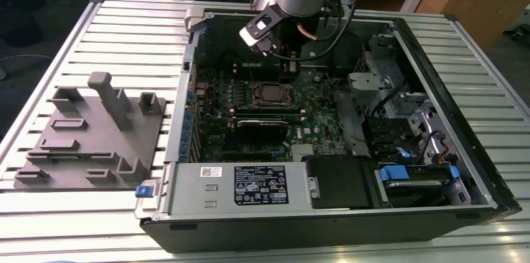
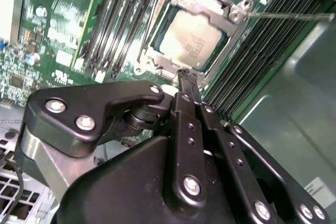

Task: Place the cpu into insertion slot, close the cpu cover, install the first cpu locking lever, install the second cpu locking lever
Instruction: 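Close the cpu cover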

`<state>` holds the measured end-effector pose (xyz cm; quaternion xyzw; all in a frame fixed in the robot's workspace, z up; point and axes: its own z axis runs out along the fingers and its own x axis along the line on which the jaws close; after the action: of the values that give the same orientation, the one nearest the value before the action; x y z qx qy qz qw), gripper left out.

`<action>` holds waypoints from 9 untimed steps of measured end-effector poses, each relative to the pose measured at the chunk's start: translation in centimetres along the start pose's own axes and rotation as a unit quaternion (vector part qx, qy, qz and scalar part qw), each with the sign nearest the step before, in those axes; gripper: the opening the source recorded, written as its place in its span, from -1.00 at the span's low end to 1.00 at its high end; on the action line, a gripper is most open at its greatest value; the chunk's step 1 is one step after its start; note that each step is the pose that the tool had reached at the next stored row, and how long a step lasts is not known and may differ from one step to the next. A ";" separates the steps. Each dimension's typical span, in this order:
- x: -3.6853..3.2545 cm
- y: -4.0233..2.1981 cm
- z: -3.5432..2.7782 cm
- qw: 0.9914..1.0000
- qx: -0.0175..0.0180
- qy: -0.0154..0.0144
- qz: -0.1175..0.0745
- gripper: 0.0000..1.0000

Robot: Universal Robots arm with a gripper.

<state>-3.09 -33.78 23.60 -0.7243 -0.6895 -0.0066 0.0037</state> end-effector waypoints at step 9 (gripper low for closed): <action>-0.72 -1.23 0.44 1.000 0.000 0.000 0.000 -0.79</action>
<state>-4.36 -34.43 23.14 -0.7243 -0.6895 -0.0068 0.0035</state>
